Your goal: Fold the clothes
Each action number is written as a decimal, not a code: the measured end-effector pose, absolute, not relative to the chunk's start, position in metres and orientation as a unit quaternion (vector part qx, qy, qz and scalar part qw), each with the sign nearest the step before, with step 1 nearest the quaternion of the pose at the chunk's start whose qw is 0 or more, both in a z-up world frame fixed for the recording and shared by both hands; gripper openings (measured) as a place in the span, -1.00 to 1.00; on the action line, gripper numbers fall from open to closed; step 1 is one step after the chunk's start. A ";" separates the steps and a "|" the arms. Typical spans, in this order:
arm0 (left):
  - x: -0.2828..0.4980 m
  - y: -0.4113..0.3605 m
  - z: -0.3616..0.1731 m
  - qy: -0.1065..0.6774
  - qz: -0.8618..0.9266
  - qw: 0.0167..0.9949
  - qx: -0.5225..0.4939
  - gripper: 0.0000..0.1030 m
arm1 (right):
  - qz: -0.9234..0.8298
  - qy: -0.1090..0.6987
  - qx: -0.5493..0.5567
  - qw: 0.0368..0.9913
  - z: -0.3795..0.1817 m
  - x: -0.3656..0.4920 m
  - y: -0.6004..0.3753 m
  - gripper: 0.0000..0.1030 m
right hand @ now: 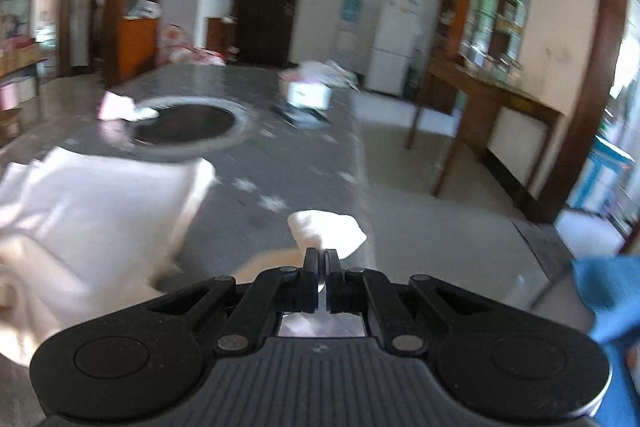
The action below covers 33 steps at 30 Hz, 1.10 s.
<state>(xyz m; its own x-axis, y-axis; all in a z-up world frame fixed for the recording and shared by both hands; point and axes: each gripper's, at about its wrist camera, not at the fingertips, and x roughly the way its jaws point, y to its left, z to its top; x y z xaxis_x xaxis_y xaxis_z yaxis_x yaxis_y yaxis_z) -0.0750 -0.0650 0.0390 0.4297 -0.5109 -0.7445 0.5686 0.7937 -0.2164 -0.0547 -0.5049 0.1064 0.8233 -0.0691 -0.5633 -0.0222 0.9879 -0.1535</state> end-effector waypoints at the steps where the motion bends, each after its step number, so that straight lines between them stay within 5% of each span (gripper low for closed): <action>1: -0.077 -0.065 0.038 0.430 -0.321 0.843 0.036 0.01 | -0.025 0.306 -0.075 0.949 0.102 -0.056 -0.512 -0.95; 9: -0.095 -0.059 0.038 0.432 -0.339 0.834 0.057 -0.12 | -0.069 0.337 -0.064 0.937 0.078 -0.064 -0.534 -0.88; 23: -0.114 -0.049 0.061 0.396 -0.346 0.848 0.073 -0.07 | 0.260 0.331 -0.101 0.901 0.106 -0.088 -0.394 -0.78; 33: -0.104 -0.056 0.043 0.411 -0.334 0.844 0.079 -0.20 | 0.325 0.355 -0.162 0.862 0.083 -0.107 -0.334 -0.64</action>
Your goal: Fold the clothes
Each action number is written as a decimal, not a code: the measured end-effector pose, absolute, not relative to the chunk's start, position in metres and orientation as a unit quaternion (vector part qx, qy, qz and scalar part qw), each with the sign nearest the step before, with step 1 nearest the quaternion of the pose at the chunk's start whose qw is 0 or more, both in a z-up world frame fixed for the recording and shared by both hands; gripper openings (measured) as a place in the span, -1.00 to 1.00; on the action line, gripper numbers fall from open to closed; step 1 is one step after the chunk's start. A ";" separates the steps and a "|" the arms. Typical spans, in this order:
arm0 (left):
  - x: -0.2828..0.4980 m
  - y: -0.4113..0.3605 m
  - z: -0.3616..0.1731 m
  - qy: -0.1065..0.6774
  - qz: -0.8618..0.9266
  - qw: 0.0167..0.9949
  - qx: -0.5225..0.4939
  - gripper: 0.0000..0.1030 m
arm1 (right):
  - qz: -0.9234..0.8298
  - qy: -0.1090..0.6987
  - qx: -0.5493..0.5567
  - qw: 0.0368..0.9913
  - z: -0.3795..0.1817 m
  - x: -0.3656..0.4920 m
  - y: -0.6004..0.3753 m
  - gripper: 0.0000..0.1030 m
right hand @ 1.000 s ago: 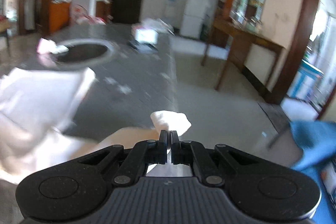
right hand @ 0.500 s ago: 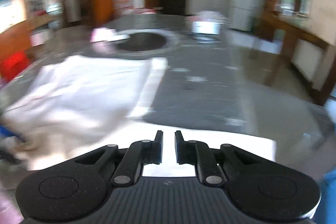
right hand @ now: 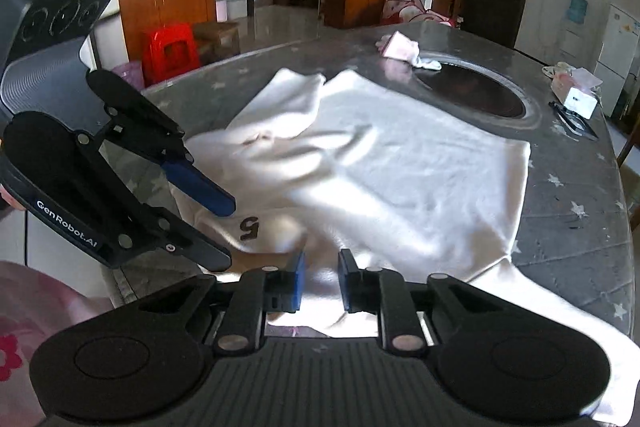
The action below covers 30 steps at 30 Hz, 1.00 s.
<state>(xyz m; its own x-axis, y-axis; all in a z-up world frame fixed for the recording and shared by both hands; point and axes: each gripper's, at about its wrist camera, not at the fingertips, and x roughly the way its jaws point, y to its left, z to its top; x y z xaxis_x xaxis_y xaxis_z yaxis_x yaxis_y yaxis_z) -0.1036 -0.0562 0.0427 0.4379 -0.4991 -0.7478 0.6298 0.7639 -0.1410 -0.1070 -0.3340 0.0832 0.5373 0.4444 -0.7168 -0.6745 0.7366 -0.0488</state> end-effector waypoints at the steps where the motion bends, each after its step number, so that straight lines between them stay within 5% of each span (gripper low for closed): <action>1: -0.104 -0.057 0.041 0.412 -0.334 0.844 0.083 -0.21 | 0.324 0.359 -0.166 0.859 0.080 -0.107 -0.332 -0.61; 6: -0.107 -0.055 0.039 0.403 -0.336 0.846 0.093 -0.63 | 0.312 0.366 -0.182 0.858 0.070 -0.116 -0.337 -0.58; 9: -0.109 -0.050 0.042 0.395 -0.337 0.850 0.086 -0.70 | 0.309 0.357 -0.185 0.862 0.072 -0.117 -0.340 -0.82; 22: -0.137 -0.033 0.047 0.367 -0.394 0.838 0.089 -0.63 | 0.357 0.383 -0.178 0.833 0.091 -0.139 -0.360 -0.89; 30: -0.141 -0.025 0.057 0.347 -0.422 0.831 0.102 -0.59 | 0.395 0.385 -0.181 0.814 0.104 -0.139 -0.364 -0.77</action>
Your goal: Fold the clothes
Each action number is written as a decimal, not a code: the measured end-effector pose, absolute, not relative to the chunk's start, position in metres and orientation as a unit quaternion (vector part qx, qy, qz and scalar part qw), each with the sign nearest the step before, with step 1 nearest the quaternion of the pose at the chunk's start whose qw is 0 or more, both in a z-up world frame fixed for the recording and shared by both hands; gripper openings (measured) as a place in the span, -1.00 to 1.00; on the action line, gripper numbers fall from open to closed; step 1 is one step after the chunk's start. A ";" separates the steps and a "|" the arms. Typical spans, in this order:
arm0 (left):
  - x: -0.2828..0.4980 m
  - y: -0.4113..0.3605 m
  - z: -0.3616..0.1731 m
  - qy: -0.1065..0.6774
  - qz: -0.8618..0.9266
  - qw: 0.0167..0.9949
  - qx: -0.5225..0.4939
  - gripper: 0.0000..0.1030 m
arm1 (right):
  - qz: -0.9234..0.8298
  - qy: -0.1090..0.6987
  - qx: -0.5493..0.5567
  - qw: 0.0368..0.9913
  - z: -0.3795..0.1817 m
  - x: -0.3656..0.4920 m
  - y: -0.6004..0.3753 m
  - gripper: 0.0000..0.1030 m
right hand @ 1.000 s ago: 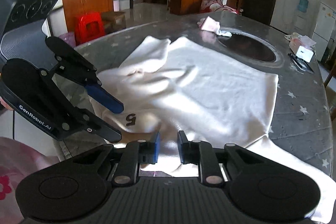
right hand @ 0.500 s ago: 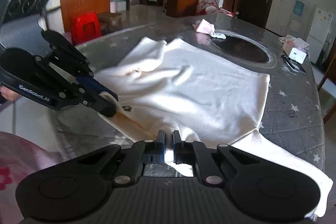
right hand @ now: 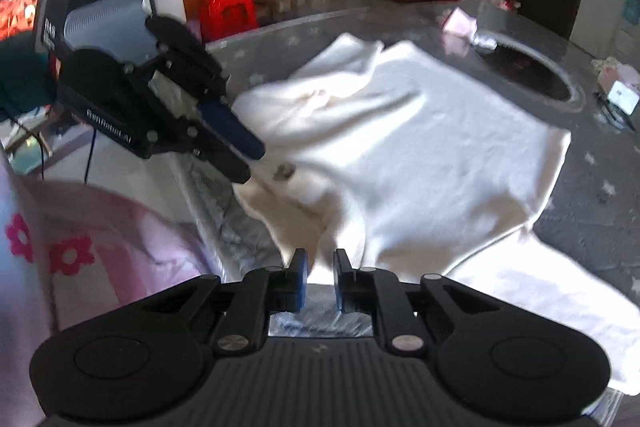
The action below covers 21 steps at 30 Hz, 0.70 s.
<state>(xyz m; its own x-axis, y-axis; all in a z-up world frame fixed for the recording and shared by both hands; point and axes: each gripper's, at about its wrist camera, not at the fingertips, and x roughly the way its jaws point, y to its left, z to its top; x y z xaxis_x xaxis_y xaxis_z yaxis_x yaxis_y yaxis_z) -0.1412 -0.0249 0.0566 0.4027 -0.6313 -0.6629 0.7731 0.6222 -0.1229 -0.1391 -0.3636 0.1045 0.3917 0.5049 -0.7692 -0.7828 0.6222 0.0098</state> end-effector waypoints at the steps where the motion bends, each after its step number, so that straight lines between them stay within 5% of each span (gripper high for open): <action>1: -0.141 -0.024 0.059 0.340 -0.424 0.834 0.098 -0.59 | 0.392 0.378 -0.175 0.820 0.109 -0.137 -0.366 -0.77; 4: -0.138 -0.034 0.061 0.332 -0.427 0.835 0.098 -0.48 | 0.377 0.365 -0.159 0.837 0.113 -0.126 -0.368 -0.75; 6: -0.138 -0.045 0.058 0.330 -0.429 0.833 0.115 -0.21 | 0.376 0.367 -0.155 0.837 0.109 -0.122 -0.363 -0.69; 8: -0.138 -0.055 0.052 0.331 -0.431 0.829 0.133 -0.21 | 0.383 0.369 -0.162 0.831 0.101 -0.121 -0.355 -0.66; 11: -0.134 -0.066 0.040 0.345 -0.426 0.823 0.151 -0.25 | 0.391 0.368 -0.179 0.824 0.090 -0.125 -0.345 -0.66; 17: -0.126 -0.060 0.030 0.357 -0.408 0.827 0.146 -0.74 | 0.383 0.369 -0.210 0.820 0.077 -0.127 -0.336 -0.70; 21: -0.124 -0.046 0.040 0.352 -0.413 0.834 0.103 -0.80 | 0.383 0.361 -0.190 0.829 0.086 -0.127 -0.345 -0.88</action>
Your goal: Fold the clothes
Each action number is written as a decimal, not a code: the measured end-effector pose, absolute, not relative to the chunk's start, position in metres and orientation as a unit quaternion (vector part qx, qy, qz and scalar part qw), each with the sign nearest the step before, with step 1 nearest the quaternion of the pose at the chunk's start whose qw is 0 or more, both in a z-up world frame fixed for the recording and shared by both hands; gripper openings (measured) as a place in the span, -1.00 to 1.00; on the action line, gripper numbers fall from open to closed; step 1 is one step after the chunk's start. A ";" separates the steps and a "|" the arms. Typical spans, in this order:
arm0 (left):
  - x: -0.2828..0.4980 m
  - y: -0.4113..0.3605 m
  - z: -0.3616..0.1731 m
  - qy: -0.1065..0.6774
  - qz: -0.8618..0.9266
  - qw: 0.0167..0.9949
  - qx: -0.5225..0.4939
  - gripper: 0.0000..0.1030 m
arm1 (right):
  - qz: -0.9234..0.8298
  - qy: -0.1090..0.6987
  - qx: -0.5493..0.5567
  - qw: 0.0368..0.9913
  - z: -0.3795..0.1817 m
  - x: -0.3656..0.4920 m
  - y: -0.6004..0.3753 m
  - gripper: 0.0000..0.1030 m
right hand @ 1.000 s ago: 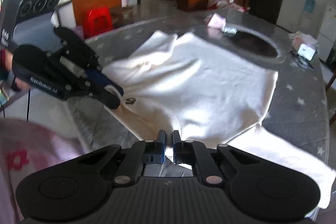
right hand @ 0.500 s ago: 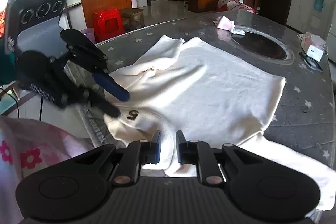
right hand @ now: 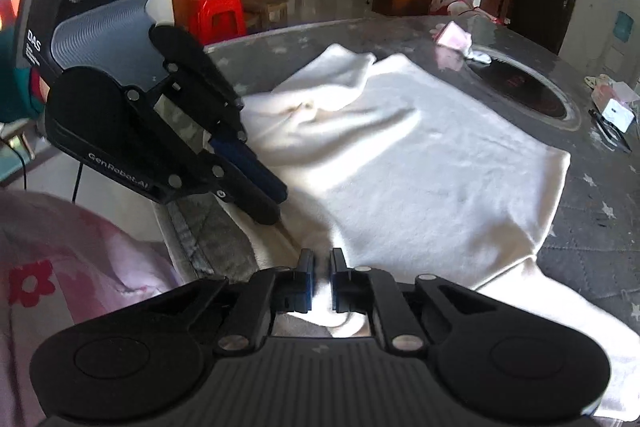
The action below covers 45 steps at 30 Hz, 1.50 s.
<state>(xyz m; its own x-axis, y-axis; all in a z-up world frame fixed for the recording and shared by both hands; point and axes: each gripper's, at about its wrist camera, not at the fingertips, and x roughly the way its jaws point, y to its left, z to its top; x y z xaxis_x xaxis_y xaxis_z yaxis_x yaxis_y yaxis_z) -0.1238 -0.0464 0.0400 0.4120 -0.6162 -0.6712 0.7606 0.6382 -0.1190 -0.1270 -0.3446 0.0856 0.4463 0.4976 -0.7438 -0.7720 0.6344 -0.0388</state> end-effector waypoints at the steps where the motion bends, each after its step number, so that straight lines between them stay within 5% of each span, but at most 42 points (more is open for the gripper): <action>1: -0.123 -0.042 0.043 0.348 -0.416 0.835 0.089 -0.80 | 0.384 0.361 -0.180 0.831 0.089 -0.126 -0.348 -0.88; 20: -0.121 -0.017 0.052 0.339 -0.444 0.828 0.054 -0.71 | 0.427 0.365 -0.150 0.814 0.106 -0.108 -0.357 -0.76; 27: -0.083 0.021 0.070 0.328 -0.286 0.900 0.011 -0.11 | 0.408 0.370 -0.147 0.822 0.086 -0.093 -0.343 -0.76; 43: 0.024 0.054 0.032 0.391 -0.048 0.919 -0.032 -0.15 | 0.406 0.384 -0.160 0.814 0.070 -0.099 -0.333 -0.55; 45: 0.026 0.050 0.031 0.388 -0.049 0.920 -0.025 -0.35 | 0.405 0.384 -0.161 0.814 0.070 -0.099 -0.333 -0.52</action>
